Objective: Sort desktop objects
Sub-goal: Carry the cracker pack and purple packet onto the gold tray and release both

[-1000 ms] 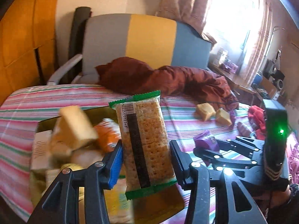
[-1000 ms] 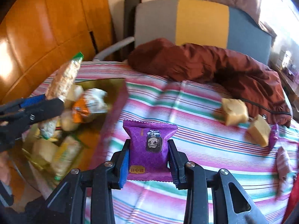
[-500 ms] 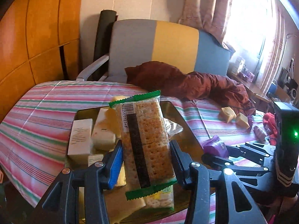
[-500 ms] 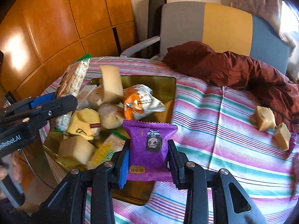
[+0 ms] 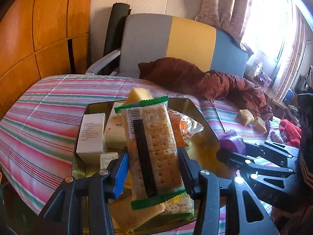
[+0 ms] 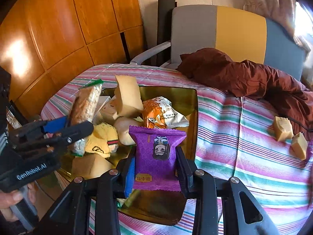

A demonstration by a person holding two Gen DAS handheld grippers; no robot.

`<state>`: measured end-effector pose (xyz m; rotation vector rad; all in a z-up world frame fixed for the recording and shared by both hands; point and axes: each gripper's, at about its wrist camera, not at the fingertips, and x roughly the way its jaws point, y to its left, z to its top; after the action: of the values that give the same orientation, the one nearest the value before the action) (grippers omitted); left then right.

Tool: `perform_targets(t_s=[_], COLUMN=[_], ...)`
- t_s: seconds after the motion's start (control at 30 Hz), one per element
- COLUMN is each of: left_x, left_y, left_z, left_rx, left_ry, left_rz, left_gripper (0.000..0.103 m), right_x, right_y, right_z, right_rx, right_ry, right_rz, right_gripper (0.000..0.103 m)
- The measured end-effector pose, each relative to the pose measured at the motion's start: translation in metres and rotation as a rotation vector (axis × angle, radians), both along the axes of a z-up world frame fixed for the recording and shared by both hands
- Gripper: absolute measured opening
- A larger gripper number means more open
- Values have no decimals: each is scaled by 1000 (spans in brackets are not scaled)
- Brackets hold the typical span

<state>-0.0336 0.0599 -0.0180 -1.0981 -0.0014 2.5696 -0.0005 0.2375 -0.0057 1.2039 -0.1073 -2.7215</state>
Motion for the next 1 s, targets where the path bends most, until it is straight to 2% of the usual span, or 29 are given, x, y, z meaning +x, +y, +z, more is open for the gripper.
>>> perform_targets(t_s=[0.63,0.83,0.9,0.93,0.97,1.0], left_x=[3,4,5,6,7,8], left_y=[-4,-6,-5,-4,-4,-4], left_z=[9,11,12,13,14,15], left_rx=[-4,-6,-15,-17,-17,-20], left_ry=[38,39,43,46,51,56], left_rz=[18,23,20,20,20,20], left_gripper=[51,57,66,68,70,72], right_x=[-11,-14,-14,-14,-13,-13], right_y=[-6,-12,-13,-13,-14,-14], right_z=[-8,-14,-15,-15,-16,-16], right_rx=[-19,-27,-29,-33,-44,-60], right_ry=[-18,-33,-35,-37,-42,-47], right_rz=[0,8,10,12,18,25], right_gripper=[39,41,41,43,55,71])
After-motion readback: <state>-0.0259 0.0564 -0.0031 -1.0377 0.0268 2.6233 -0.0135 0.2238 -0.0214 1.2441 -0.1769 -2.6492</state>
